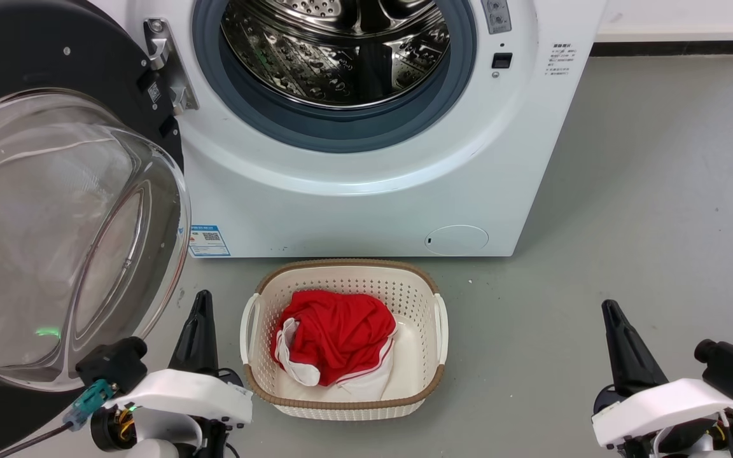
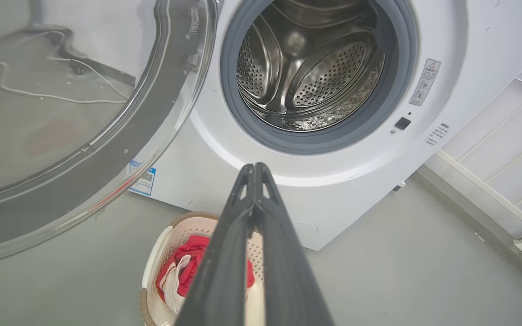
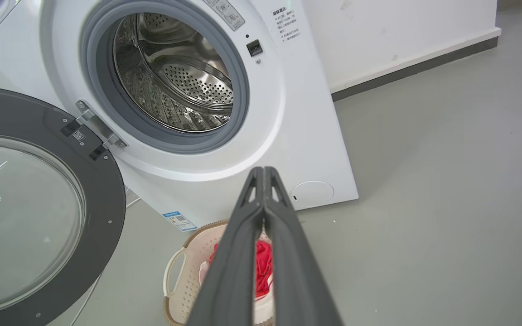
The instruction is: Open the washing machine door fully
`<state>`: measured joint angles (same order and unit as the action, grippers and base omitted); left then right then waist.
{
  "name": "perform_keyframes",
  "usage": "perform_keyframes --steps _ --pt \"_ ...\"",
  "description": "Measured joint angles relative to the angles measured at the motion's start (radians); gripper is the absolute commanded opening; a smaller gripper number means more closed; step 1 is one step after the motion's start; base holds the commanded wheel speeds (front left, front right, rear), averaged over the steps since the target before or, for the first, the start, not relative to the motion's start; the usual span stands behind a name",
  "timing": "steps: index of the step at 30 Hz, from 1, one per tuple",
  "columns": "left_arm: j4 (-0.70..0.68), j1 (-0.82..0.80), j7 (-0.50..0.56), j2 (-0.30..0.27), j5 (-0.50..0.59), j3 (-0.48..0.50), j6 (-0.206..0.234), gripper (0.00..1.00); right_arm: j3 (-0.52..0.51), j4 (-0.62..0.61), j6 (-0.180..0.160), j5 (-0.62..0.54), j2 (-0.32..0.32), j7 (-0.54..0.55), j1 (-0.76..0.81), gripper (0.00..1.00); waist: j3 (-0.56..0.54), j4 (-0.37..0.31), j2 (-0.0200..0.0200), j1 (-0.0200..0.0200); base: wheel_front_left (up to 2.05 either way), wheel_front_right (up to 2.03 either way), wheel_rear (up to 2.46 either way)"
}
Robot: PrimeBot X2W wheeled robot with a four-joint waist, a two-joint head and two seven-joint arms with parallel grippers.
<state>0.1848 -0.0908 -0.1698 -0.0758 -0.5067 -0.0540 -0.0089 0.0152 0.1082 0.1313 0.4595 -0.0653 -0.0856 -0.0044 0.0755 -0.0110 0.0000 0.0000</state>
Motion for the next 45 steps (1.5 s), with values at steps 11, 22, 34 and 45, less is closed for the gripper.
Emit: perform_keyframes --steps 11,22,34,45 --pt "0.009 0.000 0.044 0.006 -0.172 0.026 -0.018 0.00 -0.005 0.021 0.000 0.190 -0.007 0.019 -0.018 0.00 -0.007 0.001 0.0000 0.0000 0.00 0.00 0.00" --pt "0.016 0.000 0.082 0.010 -0.324 0.050 -0.035 0.00 -0.012 0.038 0.000 0.359 -0.013 0.039 -0.034 0.00 -0.015 0.002 0.0000 0.0000 0.00 0.00 0.00" --pt "0.026 -0.001 0.120 0.014 -0.472 0.070 -0.052 0.00 -0.022 0.056 0.000 0.518 -0.016 0.060 -0.040 0.00 -0.023 0.004 0.0000 0.0000 0.00 0.00 0.00" --pt "0.033 -0.002 0.159 0.016 -0.615 0.094 -0.064 0.00 -0.034 0.073 0.000 0.671 -0.018 0.082 -0.053 0.00 -0.032 0.005 0.0000 0.0000 0.00 0.00 0.00"
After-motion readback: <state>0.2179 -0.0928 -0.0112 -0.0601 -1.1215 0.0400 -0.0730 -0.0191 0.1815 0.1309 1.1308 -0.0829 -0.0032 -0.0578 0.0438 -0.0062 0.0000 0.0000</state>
